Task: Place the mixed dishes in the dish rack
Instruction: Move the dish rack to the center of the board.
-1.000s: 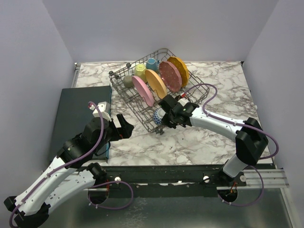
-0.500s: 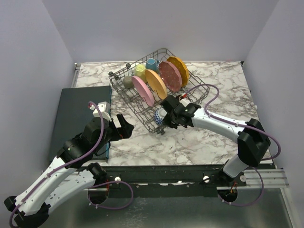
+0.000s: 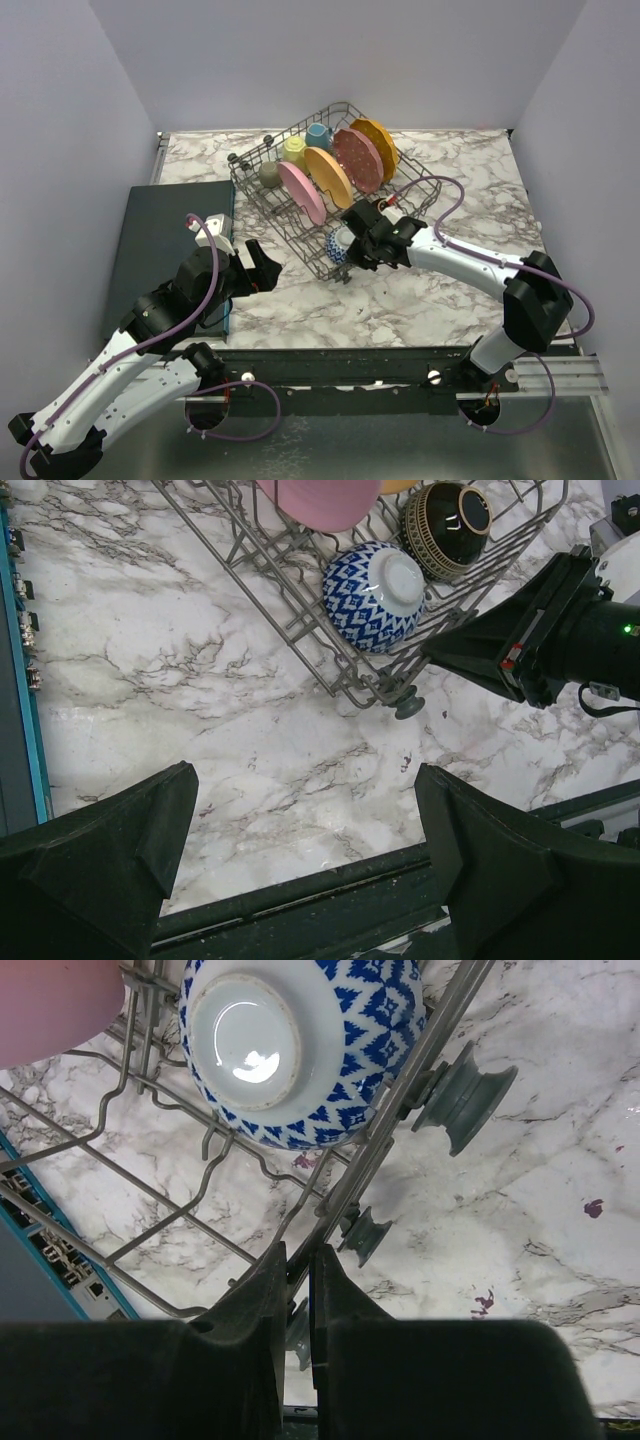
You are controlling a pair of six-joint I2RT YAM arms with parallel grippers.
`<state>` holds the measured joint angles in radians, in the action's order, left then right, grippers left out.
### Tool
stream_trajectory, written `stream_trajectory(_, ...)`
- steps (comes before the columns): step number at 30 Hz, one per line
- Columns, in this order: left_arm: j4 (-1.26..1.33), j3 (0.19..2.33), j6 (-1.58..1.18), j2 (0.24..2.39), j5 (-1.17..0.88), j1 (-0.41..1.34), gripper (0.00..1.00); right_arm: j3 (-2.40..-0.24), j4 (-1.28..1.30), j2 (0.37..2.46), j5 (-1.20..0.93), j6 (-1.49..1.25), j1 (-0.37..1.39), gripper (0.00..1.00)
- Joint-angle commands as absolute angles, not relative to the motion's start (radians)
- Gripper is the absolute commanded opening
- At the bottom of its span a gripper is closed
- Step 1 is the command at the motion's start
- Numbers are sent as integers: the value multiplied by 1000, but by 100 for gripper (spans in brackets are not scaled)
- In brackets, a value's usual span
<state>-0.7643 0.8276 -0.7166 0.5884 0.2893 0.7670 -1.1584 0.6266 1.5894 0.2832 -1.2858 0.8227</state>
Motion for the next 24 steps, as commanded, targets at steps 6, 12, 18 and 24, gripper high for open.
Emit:
stream_trajectory(6, -750, 822, -713, 592, 308, 762, 99, -1109, 707, 1530, 431, -1239, 770, 0)
stream_trajectory(12, -750, 823, -713, 592, 308, 761, 99, -1091, 723, 1510, 454, -1225, 763, 0)
stream_trajectory(18, -750, 823, -713, 591, 308, 761, 99, -1073, 719, 1485, 466, -1193, 753, 0)
stream_trajectory(24, -750, 823, -714, 592, 308, 762, 99, -1062, 726, 1485, 469, -1142, 740, 0)
